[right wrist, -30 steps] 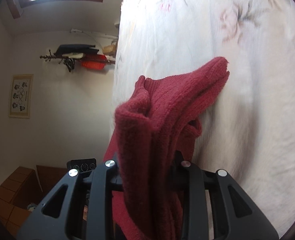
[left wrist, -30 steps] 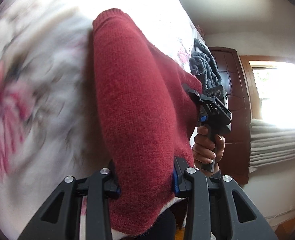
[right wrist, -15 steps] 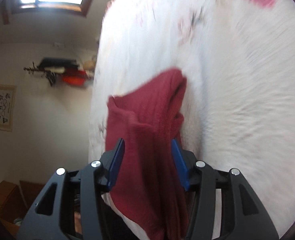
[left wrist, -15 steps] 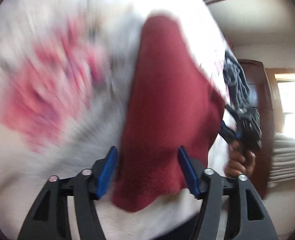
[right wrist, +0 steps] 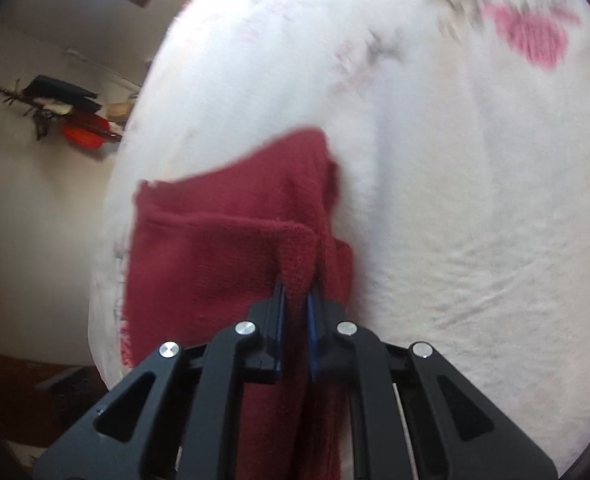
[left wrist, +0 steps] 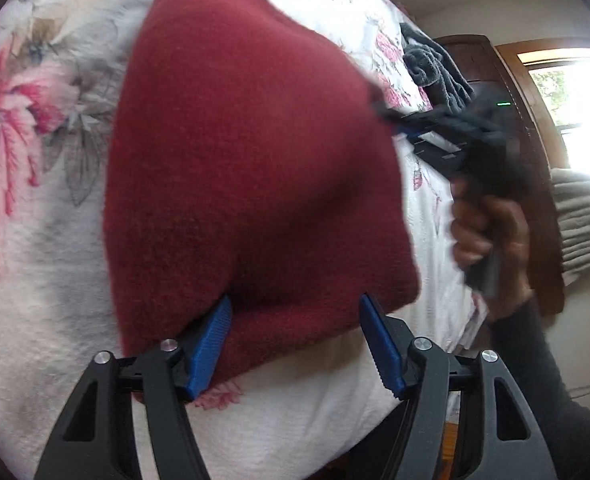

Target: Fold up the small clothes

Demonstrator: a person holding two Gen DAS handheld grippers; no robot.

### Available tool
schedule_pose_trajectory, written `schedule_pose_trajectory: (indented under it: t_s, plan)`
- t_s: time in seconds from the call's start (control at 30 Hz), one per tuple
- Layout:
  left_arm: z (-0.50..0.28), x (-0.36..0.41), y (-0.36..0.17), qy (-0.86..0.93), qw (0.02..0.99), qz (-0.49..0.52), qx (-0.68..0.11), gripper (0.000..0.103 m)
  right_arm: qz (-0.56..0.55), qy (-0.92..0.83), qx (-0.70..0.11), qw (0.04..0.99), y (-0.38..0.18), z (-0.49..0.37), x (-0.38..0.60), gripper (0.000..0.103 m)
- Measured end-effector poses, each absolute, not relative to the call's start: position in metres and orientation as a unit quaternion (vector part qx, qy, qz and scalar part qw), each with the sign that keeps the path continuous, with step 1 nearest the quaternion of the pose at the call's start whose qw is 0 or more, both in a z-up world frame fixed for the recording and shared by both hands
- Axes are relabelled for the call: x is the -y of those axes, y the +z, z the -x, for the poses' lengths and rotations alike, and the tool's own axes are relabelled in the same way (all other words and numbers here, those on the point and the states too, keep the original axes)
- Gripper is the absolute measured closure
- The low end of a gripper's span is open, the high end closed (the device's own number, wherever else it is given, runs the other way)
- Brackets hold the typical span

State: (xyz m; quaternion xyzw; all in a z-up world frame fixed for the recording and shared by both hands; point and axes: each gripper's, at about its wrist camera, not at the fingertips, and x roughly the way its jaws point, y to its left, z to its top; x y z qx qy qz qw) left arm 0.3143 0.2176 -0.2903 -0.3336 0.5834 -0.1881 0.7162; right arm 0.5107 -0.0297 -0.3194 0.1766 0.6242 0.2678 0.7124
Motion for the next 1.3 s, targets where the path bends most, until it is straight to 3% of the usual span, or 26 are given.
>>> schedule_pose_trajectory:
  t_s: [0.17, 0.27, 0.37, 0.4, 0.5, 0.73, 0.87, 0.97, 1.13, 1.3]
  plan:
    - [-0.349, -0.255, -0.234, -0.186, 0.77, 0.323, -0.518, 0.037, -0.202, 0.294, -0.58, 0.732, -0.29, -0.504, 0.049, 0.089]
    - [-0.394, -0.276, -0.237, -0.167, 0.779, 0.309, -0.52, 0.037, -0.213, 0.314, -0.556, 0.74, -0.27, -0.497, 0.054, 0.088]
    - [-0.439, -0.27, -0.264, -0.147, 0.772, 0.265, -0.558, 0.037, -0.161, 0.323, -0.586, 0.726, -0.283, -0.501, 0.033, 0.089]
    - [-0.452, -0.268, -0.275, -0.135, 0.767, 0.253, -0.574, 0.037, -0.146, 0.312, -0.603, 0.72, -0.296, -0.506, 0.029, 0.102]
    - [-0.467, -0.266, -0.297, -0.109, 0.759, 0.235, -0.597, 0.042, -0.132, 0.296, -0.629, 0.707, -0.32, -0.522, 0.027, 0.103]
    - [-0.422, -0.254, -0.235, -0.158, 0.791, 0.229, -0.545, 0.042, -0.135, 0.344, -0.595, 0.714, -0.258, -0.486, 0.041, 0.099]
    - [-0.397, -0.223, -0.265, -0.145, 0.778, 0.191, -0.581, 0.043, -0.043, 0.32, -0.632, 0.704, -0.286, -0.459, 0.025, 0.103]
    - [-0.397, -0.209, -0.271, -0.121, 0.787, 0.164, -0.582, 0.044, -0.056, 0.301, -0.643, 0.702, -0.301, -0.462, 0.032, 0.103]
    - [-0.37, -0.201, -0.222, -0.145, 0.809, 0.175, -0.543, 0.042, -0.052, 0.323, -0.608, 0.723, -0.24, -0.429, 0.034, 0.101]
    - [-0.357, -0.191, -0.272, -0.094, 0.789, 0.129, -0.594, 0.042, -0.009, 0.286, -0.65, 0.704, -0.286, -0.403, 0.026, 0.103]
